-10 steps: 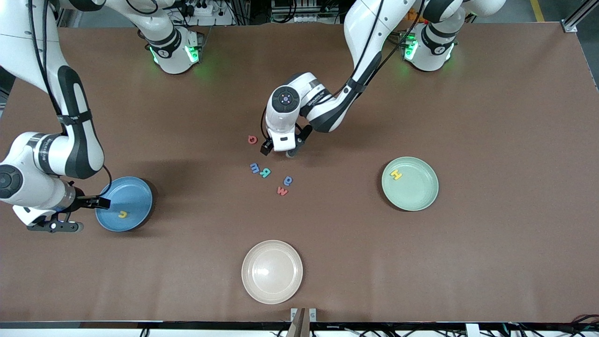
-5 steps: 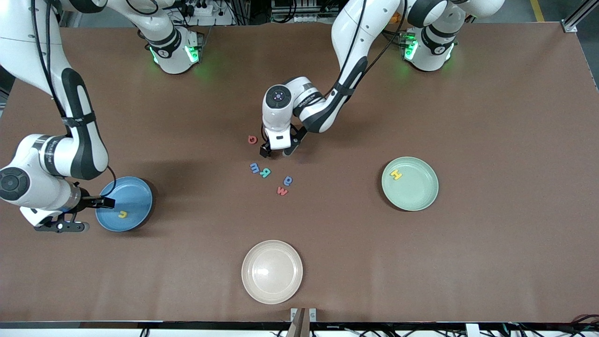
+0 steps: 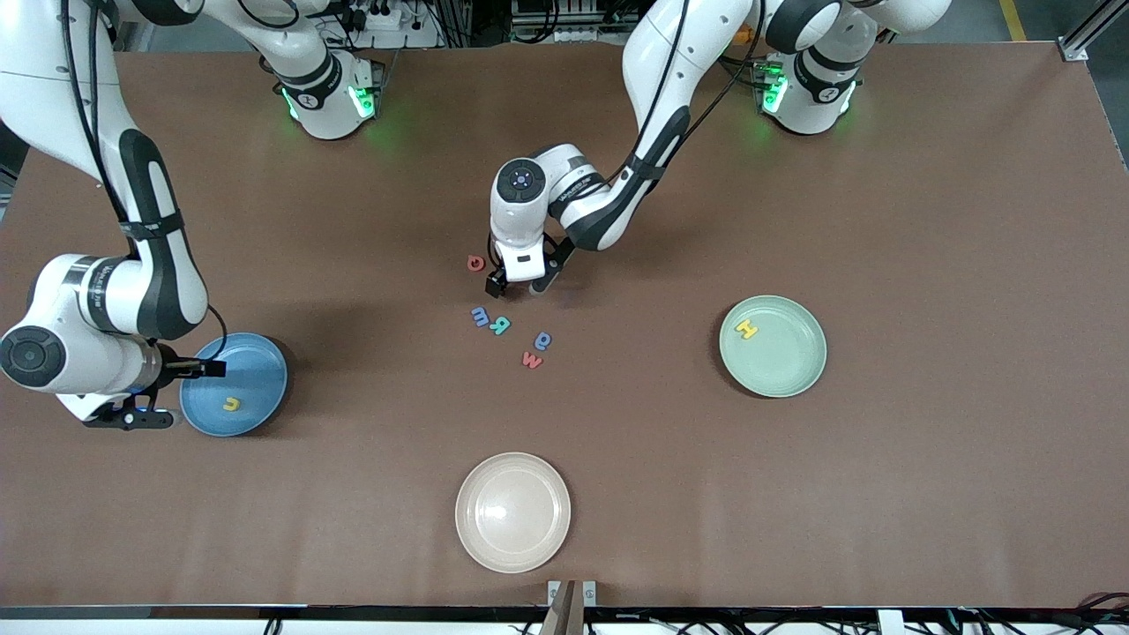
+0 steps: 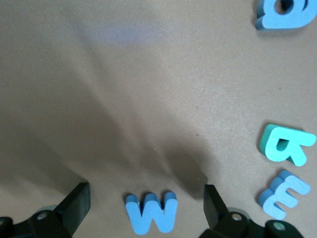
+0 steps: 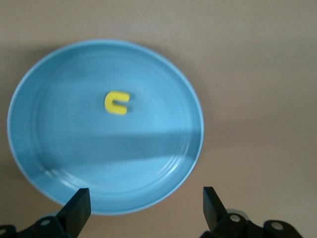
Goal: Sort upper and lower case letters into plates
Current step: 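Lower the left gripper onto the blue W and close it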
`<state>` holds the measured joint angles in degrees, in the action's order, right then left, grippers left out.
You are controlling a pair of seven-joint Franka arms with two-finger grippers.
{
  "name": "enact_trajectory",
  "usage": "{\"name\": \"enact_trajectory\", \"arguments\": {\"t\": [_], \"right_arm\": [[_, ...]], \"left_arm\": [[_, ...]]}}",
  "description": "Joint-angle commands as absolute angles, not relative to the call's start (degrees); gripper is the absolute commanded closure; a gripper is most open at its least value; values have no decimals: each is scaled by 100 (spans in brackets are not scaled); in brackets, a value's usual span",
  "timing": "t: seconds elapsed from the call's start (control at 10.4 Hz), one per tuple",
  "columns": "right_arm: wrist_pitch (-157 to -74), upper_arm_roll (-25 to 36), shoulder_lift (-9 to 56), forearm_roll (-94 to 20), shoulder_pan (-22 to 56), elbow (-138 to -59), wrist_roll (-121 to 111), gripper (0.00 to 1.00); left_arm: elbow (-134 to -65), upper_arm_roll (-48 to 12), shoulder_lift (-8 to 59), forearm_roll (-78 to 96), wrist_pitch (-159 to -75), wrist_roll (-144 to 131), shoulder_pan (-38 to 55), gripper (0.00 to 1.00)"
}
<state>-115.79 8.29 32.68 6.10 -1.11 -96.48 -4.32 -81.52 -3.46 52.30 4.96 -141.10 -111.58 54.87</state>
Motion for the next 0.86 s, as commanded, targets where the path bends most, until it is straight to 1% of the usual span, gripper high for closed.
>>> {"name": "enact_trajectory", "arguments": {"t": [0.0, 0.1, 0.29, 0.38, 0.48, 0.58, 0.67, 0.77], "right_arm": [[-11190, 633, 3146, 642, -123, -9712, -448, 0], [-11145, 615, 3164, 633, -123, -9721, -518, 0], [-11066, 615, 3181, 633, -132, -9721, -886, 0], [-11083, 615, 3208, 633, -132, -9721, -888, 0], [-11109, 615, 3243, 633, -114, -9712, -870, 0], [-11127, 615, 3261, 633, -79, -9712, -853, 0], [-11127, 615, 3269, 624, -79, -9721, -853, 0], [-11127, 615, 3296, 633, -70, -9721, -853, 0]], "left_arm": [[-7840, -290, 5475, 378, -14098, -11478, 5572, 0], [-7814, -290, 5484, 378, -14098, -11479, 5572, 0], [-7805, -307, 5493, 387, -14089, -11487, 5581, 13], [-7805, -334, 5484, 387, -14054, -11496, 5581, 13], [-7787, -351, 5484, 387, -14010, -11496, 5590, 18], [-7770, -352, 5484, 387, -14001, -11487, 5599, 30], [-7770, -352, 5502, 387, -14010, -11487, 5607, 35], [-7761, -352, 5528, 387, -14010, -11487, 5616, 35]]}}
